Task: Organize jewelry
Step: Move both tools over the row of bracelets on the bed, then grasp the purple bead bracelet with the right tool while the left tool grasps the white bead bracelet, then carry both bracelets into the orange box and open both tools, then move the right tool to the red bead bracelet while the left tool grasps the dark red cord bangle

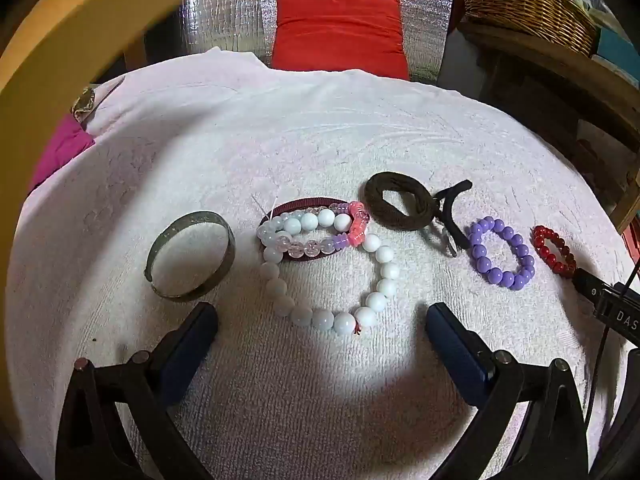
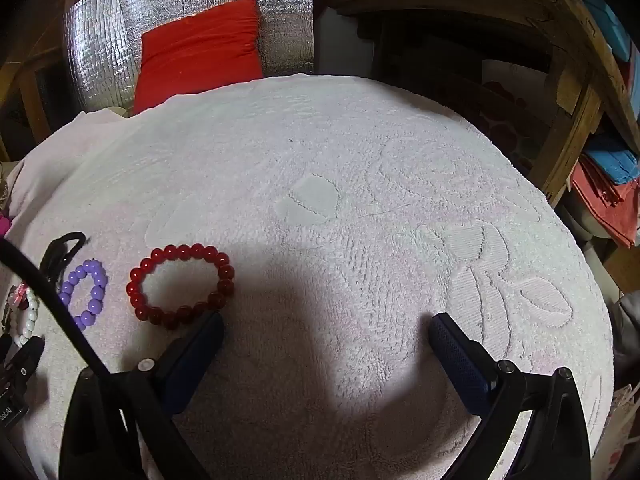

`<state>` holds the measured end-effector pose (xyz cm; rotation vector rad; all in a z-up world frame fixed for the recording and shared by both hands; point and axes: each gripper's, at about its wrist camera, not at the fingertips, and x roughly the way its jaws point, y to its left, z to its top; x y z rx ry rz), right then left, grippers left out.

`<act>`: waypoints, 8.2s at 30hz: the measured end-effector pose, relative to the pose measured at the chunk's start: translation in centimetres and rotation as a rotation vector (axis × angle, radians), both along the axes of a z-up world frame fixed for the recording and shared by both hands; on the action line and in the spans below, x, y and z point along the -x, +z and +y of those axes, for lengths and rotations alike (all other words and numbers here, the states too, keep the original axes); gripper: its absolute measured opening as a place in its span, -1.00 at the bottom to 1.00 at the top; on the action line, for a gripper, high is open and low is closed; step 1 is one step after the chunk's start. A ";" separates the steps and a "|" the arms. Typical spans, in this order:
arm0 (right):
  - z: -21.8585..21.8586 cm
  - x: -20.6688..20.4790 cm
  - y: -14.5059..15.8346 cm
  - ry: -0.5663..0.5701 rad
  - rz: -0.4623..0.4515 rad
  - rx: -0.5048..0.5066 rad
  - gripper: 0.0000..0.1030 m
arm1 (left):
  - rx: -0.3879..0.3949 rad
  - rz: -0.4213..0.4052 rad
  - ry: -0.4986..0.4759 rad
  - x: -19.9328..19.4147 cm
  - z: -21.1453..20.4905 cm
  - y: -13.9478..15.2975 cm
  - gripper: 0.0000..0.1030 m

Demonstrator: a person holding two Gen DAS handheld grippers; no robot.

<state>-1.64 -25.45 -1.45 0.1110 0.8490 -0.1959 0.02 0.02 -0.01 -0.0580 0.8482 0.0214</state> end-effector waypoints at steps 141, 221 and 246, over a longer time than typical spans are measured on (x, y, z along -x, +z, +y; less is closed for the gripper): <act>9.6 1.1 4.0 0.326 0.066 -0.361 -0.80 | 0.214 0.142 -0.011 -0.3 5.0 2.1 -0.21; 7.5 3.0 8.1 0.336 -0.106 -0.703 -0.52 | -0.042 -0.015 0.109 6.2 9.0 7.9 -0.53; -0.6 -2.1 1.2 0.105 0.114 -0.357 -0.52 | 0.001 0.082 -0.085 -3.8 4.4 3.3 -0.51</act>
